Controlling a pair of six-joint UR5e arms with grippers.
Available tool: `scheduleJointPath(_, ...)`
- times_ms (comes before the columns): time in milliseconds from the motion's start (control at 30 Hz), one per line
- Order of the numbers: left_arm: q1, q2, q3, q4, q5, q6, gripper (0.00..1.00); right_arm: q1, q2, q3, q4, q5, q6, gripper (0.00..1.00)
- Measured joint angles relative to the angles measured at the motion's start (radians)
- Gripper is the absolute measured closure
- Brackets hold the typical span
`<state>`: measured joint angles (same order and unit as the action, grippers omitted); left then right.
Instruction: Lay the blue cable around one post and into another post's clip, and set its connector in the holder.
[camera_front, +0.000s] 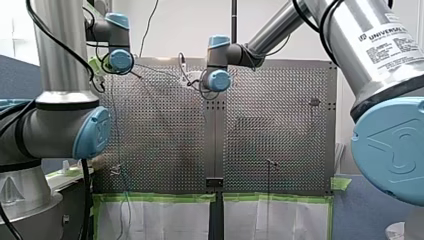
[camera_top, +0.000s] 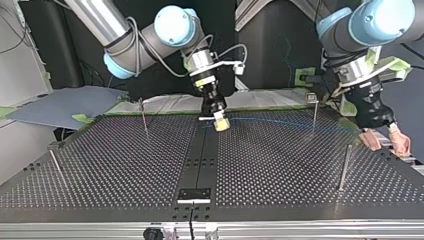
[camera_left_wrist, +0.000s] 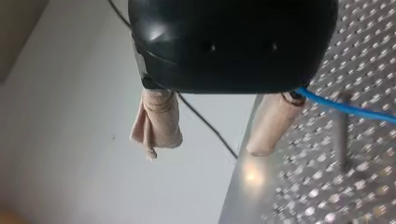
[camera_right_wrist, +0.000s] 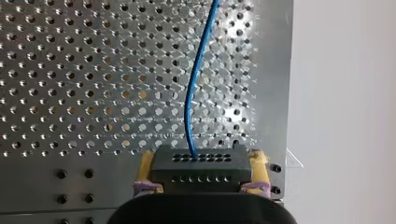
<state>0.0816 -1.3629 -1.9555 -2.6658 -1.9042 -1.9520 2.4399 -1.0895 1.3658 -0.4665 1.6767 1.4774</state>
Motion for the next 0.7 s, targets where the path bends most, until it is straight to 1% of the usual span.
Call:
scheduleJointPath(167,0.041,-0.036,0.039,0.005,0.047,-0.017,0.00,0.003,0.005,-0.016,0.003,-0.001,0.002,1.00)
scheduleJointPath(333,0.057,-0.052,0.095,0.008,0.078,-0.038,0.00,0.005,0.007,-0.056,0.004,-0.001,0.006,1.00)
scheduleJointPath(433,0.063,-0.056,0.124,0.010,0.098,-0.045,0.00,0.005,0.008,-0.068,0.000,0.000,0.007,1.00)
scheduleJointPath(567,0.070,-0.066,0.140,0.013,0.120,-0.056,0.00,0.005,0.012,-0.078,-0.007,0.000,0.009,1.00)
scheduleJointPath(700,0.082,-0.091,0.143,0.032,0.145,-0.070,0.00,0.005,0.028,-0.097,0.004,-0.001,0.009,1.00)
